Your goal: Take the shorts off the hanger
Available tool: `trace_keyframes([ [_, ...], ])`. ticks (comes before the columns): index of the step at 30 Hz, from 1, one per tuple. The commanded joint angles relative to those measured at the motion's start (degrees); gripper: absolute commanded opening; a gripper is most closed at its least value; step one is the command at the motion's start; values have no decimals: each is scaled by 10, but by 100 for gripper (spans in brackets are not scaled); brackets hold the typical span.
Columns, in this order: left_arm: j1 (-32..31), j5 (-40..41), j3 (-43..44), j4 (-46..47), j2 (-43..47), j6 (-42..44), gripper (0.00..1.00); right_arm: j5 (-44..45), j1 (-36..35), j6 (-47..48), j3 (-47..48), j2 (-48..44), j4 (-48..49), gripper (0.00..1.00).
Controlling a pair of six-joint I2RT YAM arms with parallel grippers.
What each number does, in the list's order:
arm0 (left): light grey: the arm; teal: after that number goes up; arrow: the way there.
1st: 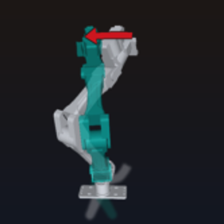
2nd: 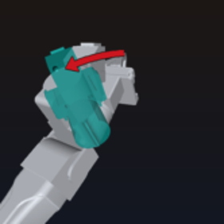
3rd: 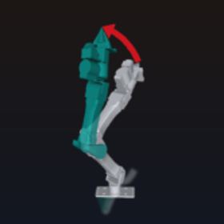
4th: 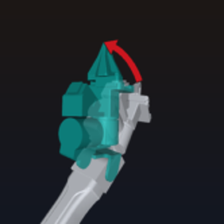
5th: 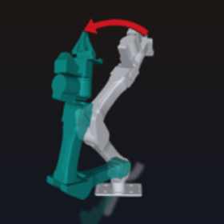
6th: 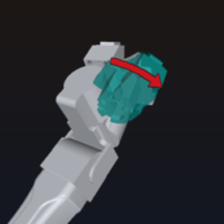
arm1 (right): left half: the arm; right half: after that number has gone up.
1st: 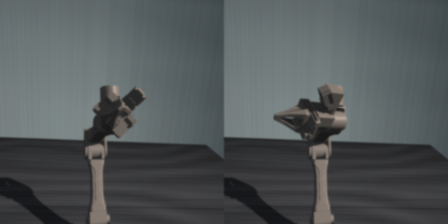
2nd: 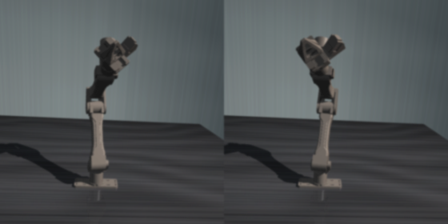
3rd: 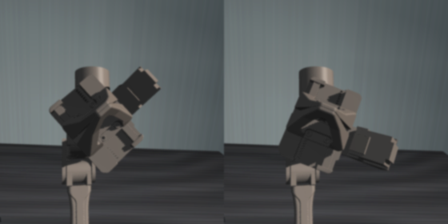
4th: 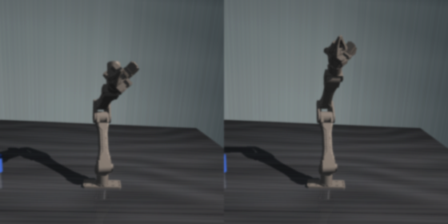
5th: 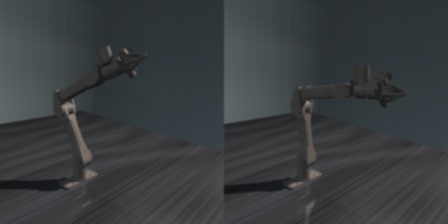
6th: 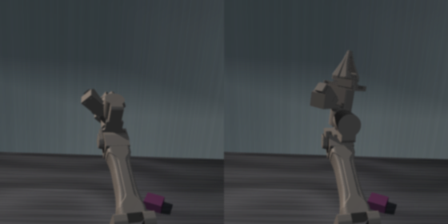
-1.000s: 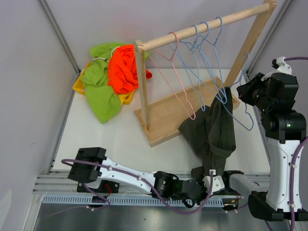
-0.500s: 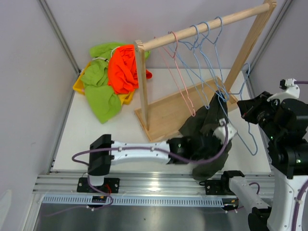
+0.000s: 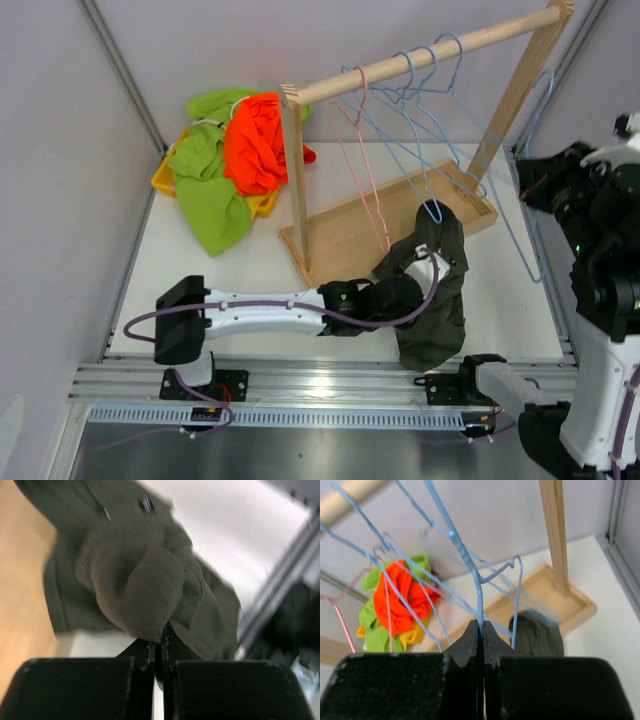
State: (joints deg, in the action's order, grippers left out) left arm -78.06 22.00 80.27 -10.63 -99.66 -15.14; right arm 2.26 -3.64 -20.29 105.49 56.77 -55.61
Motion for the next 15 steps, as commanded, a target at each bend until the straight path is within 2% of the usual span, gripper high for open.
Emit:
trace_keyframes([
  [1,-38,29,-100,34,88,-56,0,38,0,23,87,61,96,0],
  [4,-66,40,-157,36,118,-99,0,45,2,25,147,113,120,0],
  [8,-93,43,-193,39,123,-120,0,39,5,20,200,172,140,0],
  [15,-110,32,-195,61,103,-126,0,1,15,-4,227,243,184,0],
])
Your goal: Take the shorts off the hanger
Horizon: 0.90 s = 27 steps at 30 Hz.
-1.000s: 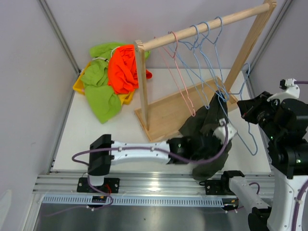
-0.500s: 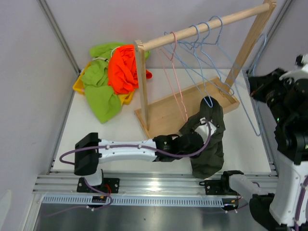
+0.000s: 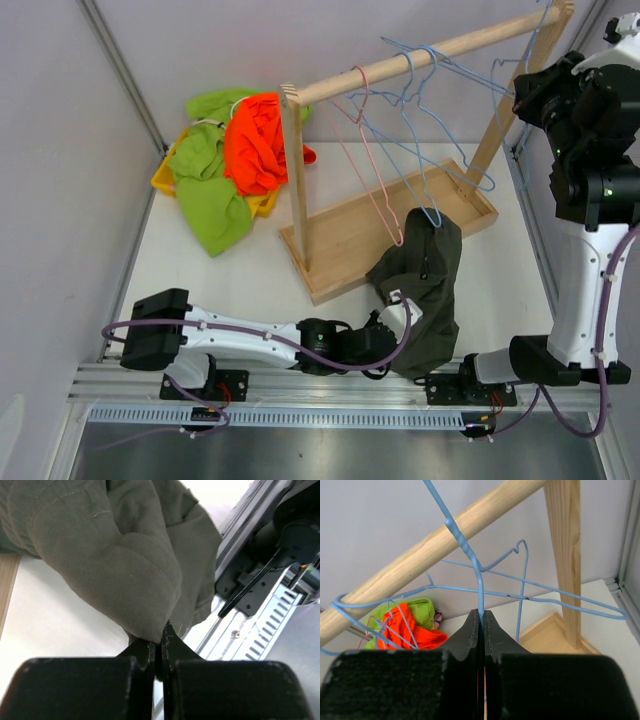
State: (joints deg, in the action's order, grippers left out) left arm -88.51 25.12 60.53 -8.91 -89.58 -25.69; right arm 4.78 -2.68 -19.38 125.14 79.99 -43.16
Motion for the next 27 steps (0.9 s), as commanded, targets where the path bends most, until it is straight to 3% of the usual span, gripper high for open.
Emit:
trace_keyframes([
  [1,-5,-2,3,49,0,-20,0,-29,7,-15,42,26,60,0],
  [11,-9,-12,18,45,0,-15,0,-76,8,-33,11,61,81,0],
  [19,-36,69,43,-72,84,-20,0,-85,8,-54,-239,-51,136,0],
  [24,-47,142,34,-200,187,-51,0,-79,10,-48,-295,-98,120,0],
  [25,-47,159,37,-228,201,-71,0,-79,10,-45,-293,-99,114,12],
  [27,-47,215,52,-320,236,-90,0,-79,11,-37,-290,-106,101,47],
])
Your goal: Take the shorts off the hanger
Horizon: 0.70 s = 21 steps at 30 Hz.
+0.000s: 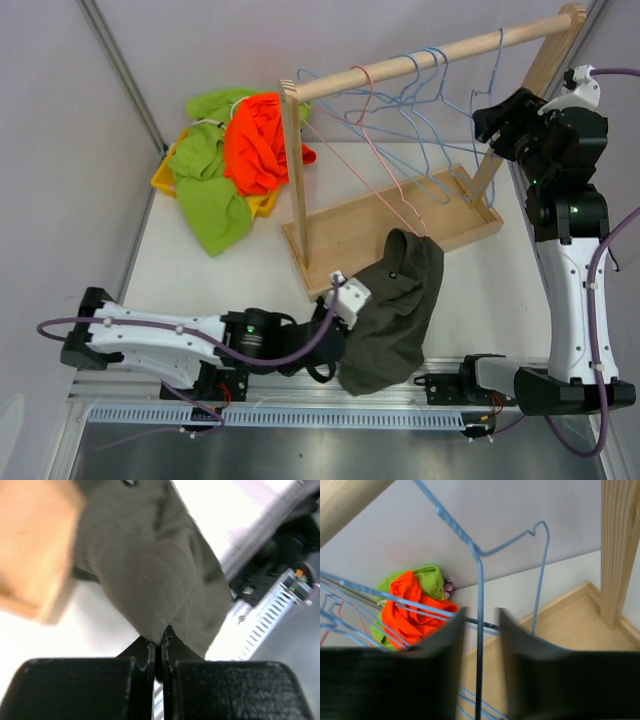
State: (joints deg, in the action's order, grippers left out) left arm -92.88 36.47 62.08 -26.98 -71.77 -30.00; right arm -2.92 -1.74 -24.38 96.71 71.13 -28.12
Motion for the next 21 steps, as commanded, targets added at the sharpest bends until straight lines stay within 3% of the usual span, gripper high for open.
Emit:
trace_keyframes([
  [1,-3,120,50,-178,66,-72,0,0,2,14,-3,-27,-56,82],
  [3,-2,175,79,-284,91,-117,0,10,3,21,7,-38,-76,99],
  [7,17,212,97,-364,149,-129,0,27,3,33,11,-82,-98,99],
  [12,100,208,127,-346,217,-38,0,81,4,53,36,-129,-150,99],
  [17,271,154,168,-239,228,117,0,132,4,72,24,-207,-175,99],
  [21,438,-13,210,-180,204,210,0,174,-4,92,9,-235,-187,100],
])
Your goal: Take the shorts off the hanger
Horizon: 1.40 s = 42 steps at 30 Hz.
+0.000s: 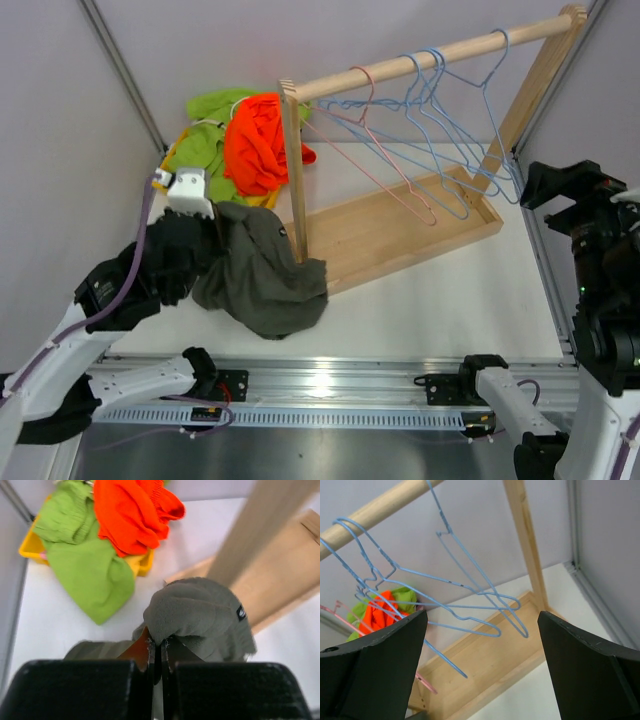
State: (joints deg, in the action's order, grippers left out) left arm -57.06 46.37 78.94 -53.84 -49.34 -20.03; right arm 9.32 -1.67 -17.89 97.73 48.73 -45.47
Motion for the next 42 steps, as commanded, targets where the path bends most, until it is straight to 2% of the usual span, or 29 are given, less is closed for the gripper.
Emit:
trace_keyframes([
  [1,134,-128,60,95,-31,118,0,64,-17,29,-10,-14,-16,99],
  [3,180,-152,102,101,-64,138,0,68,-21,29,-18,-23,-18,99],
  [6,287,-219,165,120,-115,142,0,58,-24,23,-43,-31,-14,100],
  [7,352,-273,181,125,-135,137,0,53,-24,22,-54,-33,-10,100],
  [8,386,-309,200,124,-157,117,0,45,-24,19,-61,-35,-8,99],
  [9,412,-337,277,123,-209,106,0,40,-24,16,-68,-38,-6,99],
  [10,452,-368,305,121,-238,98,0,38,-25,15,-76,-39,1,99],
  [12,478,-396,449,129,-336,80,0,35,-25,18,-93,-39,10,99],
  [13,492,-398,533,135,-370,82,0,39,-25,20,-98,-36,11,99],
  [14,496,-391,580,144,-407,84,0,46,-28,21,-100,-36,12,99],
  [15,499,-385,672,170,-479,86,0,49,-31,25,-102,-34,14,99],
  [16,508,-386,724,198,-502,85,0,52,-34,26,-102,-32,14,99],
  [17,517,-419,717,244,-510,78,0,57,-43,28,-103,-31,16,99],
  [18,520,-415,695,358,-508,76,0,60,-46,28,-103,-30,19,99],
  [19,520,-408,587,417,-489,78,0,61,-49,29,-102,-29,19,99],
  [21,520,-390,532,512,-494,84,0,67,-56,33,-98,-29,14,99],
  [23,520,-365,558,487,-559,86,0,78,-63,37,-93,-29,8,99],
  [25,520,-352,541,468,-588,71,0,90,-74,40,-89,-32,2,99],
  [26,520,-349,463,474,-592,67,0,91,-76,40,-89,-36,1,99],
  [28,520,-349,397,519,-585,44,2,89,-77,38,-90,-38,-2,99],
  [29,520,-349,321,530,-580,34,17,87,-77,34,-90,-39,-4,99],
  [31,524,-349,294,516,-580,2,37,84,-77,29,-91,-38,-10,99],
  [32,526,-353,271,510,-581,-6,62,80,-77,23,-90,-39,-13,100],
  [34,528,-351,262,482,-591,-15,90,74,-77,17,-90,-41,-16,99],
  [36,529,-344,299,438,-611,-6,98,62,-76,7,-86,-44,-22,99],
  [38,532,-326,332,379,-622,3,99,53,-77,1,-80,-45,-29,99],
  [39,535,-329,366,367,-618,8,99,52,-76,-4,-78,-46,-32,99],
  [42,535,-334,383,352,-569,14,99,57,-77,-4,-73,-48,-36,99],
])
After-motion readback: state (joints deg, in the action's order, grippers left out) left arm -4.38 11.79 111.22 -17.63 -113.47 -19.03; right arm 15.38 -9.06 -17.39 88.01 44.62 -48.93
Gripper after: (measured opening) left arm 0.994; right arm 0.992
